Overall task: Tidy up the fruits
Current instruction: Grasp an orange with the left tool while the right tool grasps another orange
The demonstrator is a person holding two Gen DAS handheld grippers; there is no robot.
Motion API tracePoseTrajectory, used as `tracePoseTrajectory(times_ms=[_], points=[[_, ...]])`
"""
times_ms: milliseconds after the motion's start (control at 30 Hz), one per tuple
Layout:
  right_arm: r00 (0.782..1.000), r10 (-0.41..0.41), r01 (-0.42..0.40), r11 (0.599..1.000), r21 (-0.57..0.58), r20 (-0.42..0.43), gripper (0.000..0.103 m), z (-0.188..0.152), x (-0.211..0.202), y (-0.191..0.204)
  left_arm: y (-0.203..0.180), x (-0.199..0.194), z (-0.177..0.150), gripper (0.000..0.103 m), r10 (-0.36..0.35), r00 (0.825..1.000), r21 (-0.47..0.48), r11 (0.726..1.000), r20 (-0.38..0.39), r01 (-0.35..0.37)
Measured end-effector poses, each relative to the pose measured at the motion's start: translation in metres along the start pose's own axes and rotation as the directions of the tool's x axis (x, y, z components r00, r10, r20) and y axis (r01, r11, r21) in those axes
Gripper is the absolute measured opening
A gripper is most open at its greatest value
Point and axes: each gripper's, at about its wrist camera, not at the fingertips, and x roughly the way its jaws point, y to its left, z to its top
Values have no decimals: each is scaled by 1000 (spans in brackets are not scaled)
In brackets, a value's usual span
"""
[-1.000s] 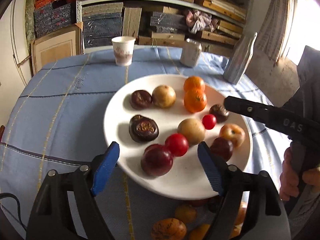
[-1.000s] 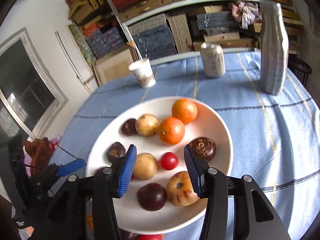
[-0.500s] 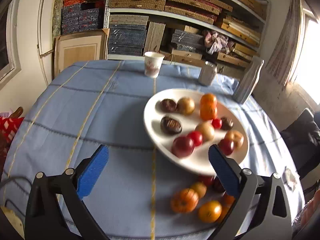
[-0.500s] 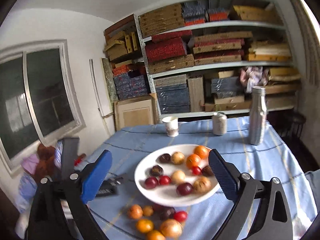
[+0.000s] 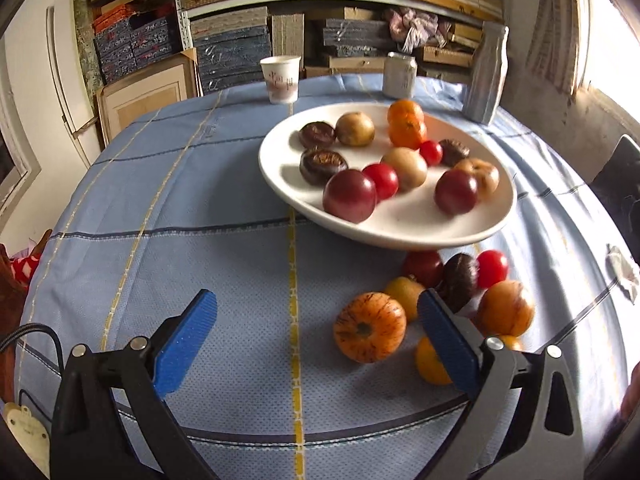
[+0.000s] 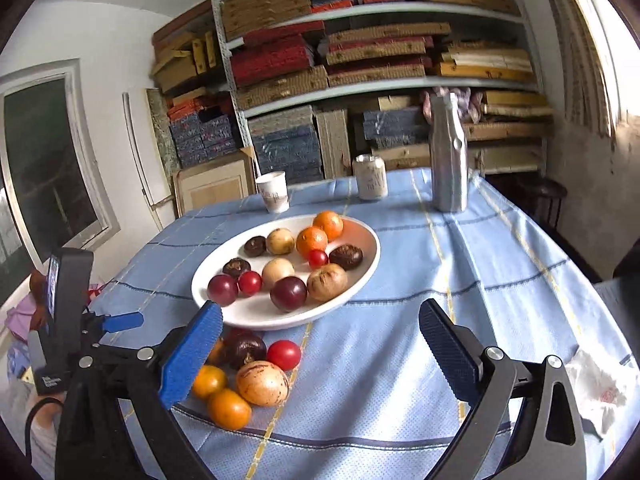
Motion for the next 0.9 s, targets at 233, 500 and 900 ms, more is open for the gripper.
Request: tracePoseTrajectory(times_ms=[233,500,900], points=[[1000,3,-4,1000,-7,-25,100,-4,7,2,1,8,-1,98,-8,1000,-5,1000,-30,8],[999,6,-6,1000,-3,-41,100,-4,9,2,17,-1,-7,99,-23,999,-26,999,-22,23],[998,31,-33,999,-37,-59,99,-9,10,11,53,-28,-45,99,54,999,-67,996,0,-54]])
